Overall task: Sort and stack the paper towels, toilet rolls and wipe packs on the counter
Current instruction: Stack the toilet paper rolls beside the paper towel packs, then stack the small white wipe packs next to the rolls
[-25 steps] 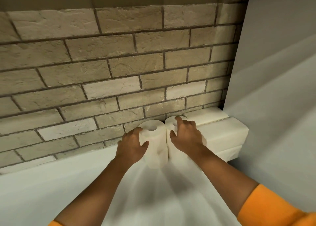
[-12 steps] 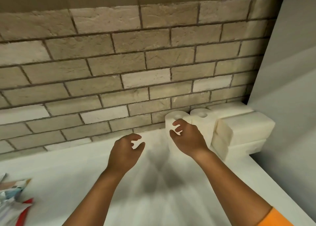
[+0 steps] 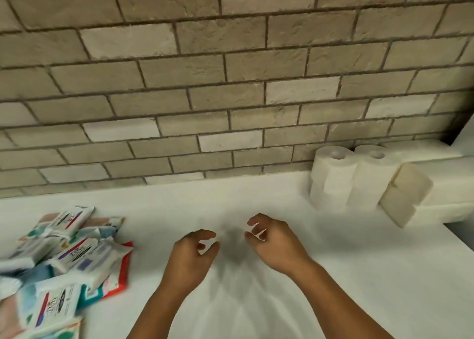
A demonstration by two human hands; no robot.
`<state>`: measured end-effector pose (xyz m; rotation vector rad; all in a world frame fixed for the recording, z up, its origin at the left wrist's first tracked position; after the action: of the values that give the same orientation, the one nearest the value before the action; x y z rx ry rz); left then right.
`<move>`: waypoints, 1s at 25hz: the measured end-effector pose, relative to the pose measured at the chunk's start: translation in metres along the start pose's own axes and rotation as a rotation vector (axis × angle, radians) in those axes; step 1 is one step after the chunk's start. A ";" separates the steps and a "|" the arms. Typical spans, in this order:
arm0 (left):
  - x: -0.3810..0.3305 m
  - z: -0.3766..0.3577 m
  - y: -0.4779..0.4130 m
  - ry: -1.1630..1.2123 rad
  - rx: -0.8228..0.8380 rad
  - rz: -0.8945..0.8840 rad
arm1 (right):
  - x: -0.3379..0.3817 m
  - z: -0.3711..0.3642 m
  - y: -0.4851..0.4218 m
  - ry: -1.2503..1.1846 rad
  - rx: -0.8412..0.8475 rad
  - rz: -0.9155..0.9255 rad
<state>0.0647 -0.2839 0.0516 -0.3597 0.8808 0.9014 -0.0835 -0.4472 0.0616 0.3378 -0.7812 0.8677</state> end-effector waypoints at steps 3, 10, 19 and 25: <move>0.045 0.025 0.010 -0.002 0.004 0.040 | 0.013 -0.046 0.013 -0.008 0.080 -0.001; 0.142 0.085 0.047 0.066 -0.035 0.179 | 0.056 -0.141 0.030 -0.007 0.245 0.007; 0.192 0.165 0.082 0.071 -0.202 0.215 | 0.136 -0.223 0.026 0.064 0.389 0.113; 0.239 0.206 0.047 -0.214 -0.492 0.407 | 0.209 -0.280 -0.012 0.565 0.404 0.597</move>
<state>0.2072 -0.0049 -0.0078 -0.5043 0.5311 1.5129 0.1420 -0.1825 0.0241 0.1908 -0.1599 1.6050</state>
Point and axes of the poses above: each hand's wrist, its own y-axis away from the middle knuckle, its own z-axis out of the back of the hand, x = y × z, the point moved 6 cm from there along -y, towards the middle knuckle, and after that the axes turned 7 degrees about z, right-handed, at the moved point
